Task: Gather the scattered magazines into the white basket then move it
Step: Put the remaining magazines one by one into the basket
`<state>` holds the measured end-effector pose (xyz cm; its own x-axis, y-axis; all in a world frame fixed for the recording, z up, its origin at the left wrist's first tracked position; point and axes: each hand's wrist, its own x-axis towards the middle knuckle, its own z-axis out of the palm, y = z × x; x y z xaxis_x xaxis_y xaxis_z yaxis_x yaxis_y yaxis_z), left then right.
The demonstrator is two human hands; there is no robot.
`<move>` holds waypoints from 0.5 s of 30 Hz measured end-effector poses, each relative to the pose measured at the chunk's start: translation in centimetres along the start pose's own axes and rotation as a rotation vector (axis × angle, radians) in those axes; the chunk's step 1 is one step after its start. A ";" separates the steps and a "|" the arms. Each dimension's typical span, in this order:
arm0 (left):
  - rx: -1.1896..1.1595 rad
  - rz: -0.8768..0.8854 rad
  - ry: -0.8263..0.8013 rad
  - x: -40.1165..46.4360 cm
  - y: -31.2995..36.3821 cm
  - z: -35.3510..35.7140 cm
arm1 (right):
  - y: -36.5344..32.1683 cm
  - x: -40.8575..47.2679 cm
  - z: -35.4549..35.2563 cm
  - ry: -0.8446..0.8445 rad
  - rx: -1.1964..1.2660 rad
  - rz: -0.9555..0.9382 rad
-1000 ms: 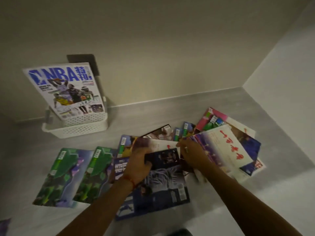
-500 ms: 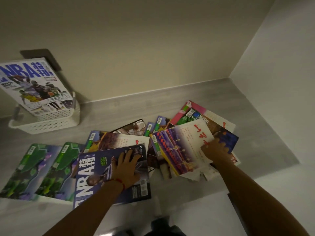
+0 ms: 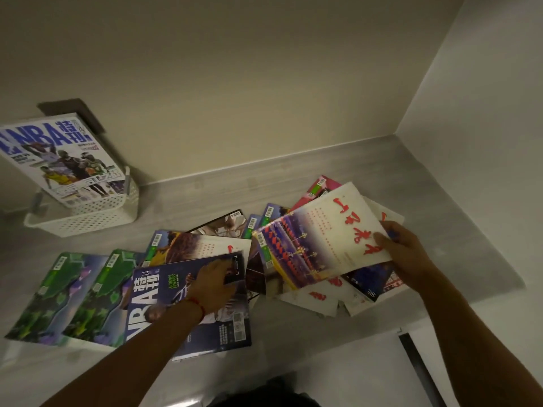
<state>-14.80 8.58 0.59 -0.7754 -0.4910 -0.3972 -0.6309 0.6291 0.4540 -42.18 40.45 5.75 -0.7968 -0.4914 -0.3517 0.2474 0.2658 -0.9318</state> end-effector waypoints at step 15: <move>-0.811 0.105 0.098 -3.2 2.8 -12.6 | -7.1 4.4 14.0 -0.416 0.318 0.093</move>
<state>-14.42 4.38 13.16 -0.8063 -0.5283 -0.2662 -0.3494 0.0621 0.9349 -39.72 24.75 9.55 -0.4932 -0.7825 -0.3802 0.5132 0.0912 -0.8534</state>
